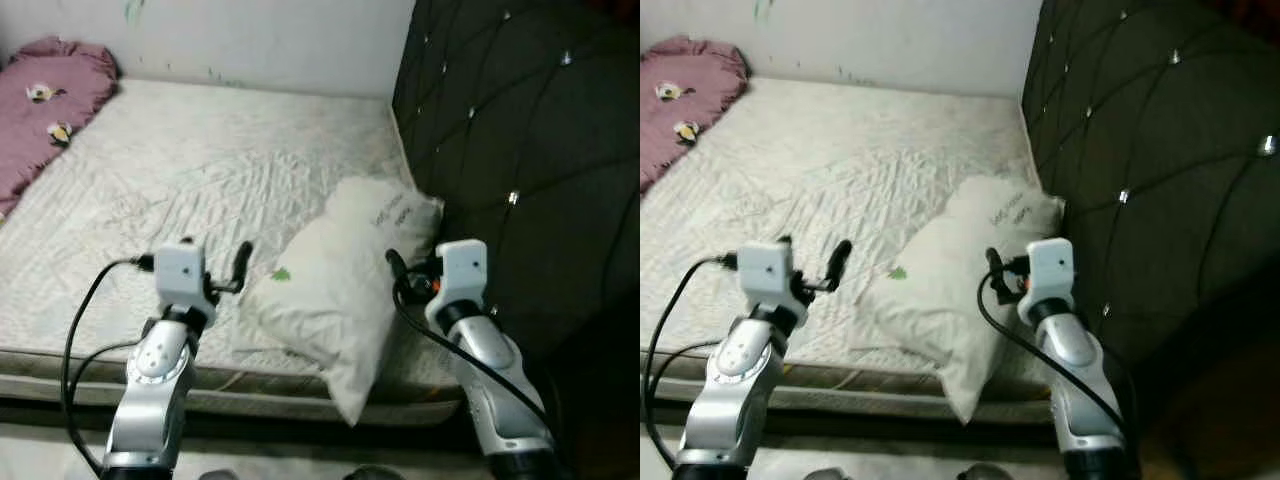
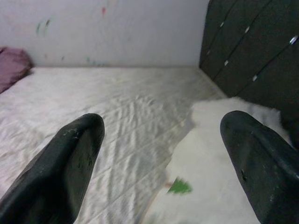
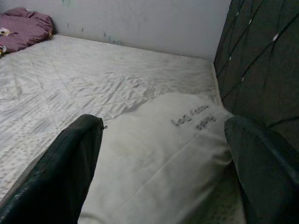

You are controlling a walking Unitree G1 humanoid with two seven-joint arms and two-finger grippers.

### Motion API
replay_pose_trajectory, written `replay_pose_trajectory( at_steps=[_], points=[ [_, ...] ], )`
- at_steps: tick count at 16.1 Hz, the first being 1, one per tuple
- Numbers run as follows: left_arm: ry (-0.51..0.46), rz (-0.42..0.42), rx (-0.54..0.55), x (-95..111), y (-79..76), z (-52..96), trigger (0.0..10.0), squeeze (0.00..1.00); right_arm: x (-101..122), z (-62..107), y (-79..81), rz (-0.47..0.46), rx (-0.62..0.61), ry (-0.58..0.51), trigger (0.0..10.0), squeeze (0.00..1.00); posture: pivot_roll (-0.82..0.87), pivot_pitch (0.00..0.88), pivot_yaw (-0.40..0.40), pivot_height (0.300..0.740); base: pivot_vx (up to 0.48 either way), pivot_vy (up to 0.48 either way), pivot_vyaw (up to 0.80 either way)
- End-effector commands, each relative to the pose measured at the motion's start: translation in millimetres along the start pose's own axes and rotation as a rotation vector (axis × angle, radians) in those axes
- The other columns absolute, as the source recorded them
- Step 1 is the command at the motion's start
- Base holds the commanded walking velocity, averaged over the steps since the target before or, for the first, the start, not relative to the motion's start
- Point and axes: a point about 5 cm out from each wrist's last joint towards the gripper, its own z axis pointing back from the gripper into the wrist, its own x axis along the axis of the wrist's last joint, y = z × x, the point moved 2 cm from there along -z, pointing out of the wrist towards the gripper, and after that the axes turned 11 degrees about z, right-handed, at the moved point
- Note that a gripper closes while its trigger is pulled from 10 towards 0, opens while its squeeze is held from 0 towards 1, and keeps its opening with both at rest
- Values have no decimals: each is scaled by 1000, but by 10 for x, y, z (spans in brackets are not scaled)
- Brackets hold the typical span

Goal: Clean up the room

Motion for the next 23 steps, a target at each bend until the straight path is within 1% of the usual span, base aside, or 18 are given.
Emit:
replay_pose_trajectory(
  at_steps=[1,2,4,5,9,13,14,15,18,20,23],
  points=[
    [-2,1,-2,-35,21,46,10000,0,-47,25,-35,-1,-21,2,10000,0,-57,0,-30,740,0,0,-800],
    [12,21,17,-70,39,47,10000,0,-71,35,-56,-8,-36,11,10000,0,-70,0,-27,740,0,0,0],
    [-7,41,-4,-20,2,1,10000,0,-40,38,-76,-3,-37,-2,10000,0,-69,0,-32,740,0,0,0],
    [-9,41,1,-7,8,-6,10000,0,-38,39,-81,-4,-38,-1,10000,0,-68,0,-33,740,0,0,0],
    [7,12,15,-42,17,90,10000,0,-32,46,-48,-28,-29,-9,10000,0,-56,0,-49,740,0,0,0],
    [13,13,27,-44,26,114,10000,0,-18,49,-9,-49,-9,-17,10000,0,-50,0,-53,740,0,0,0],
    [13,13,28,-43,26,113,10000,0,-18,50,-7,-51,-8,-16,10000,0,-51,0,-53,736,0,0,0],
    [11,15,32,-36,23,103,10000,0,-15,52,-2,-52,-5,-16,10000,0,-51,0,-53,717,0,0,0],
    [11,19,31,-33,11,96,10000,0,-2,54,-4,-51,-6,-24,10000,0,-55,0,-52,687,0,0,0],
    [14,21,33,-36,7,94,10000,0,5,55,0,-53,-2,-30,10000,0,-53,0,-53,674,0,0,0],
    [17,29,30,-41,-1,80,10000,0,0,41,5,-49,0,-26,10000,0,-52,0,-55,674,0,0,0]
  ],
)
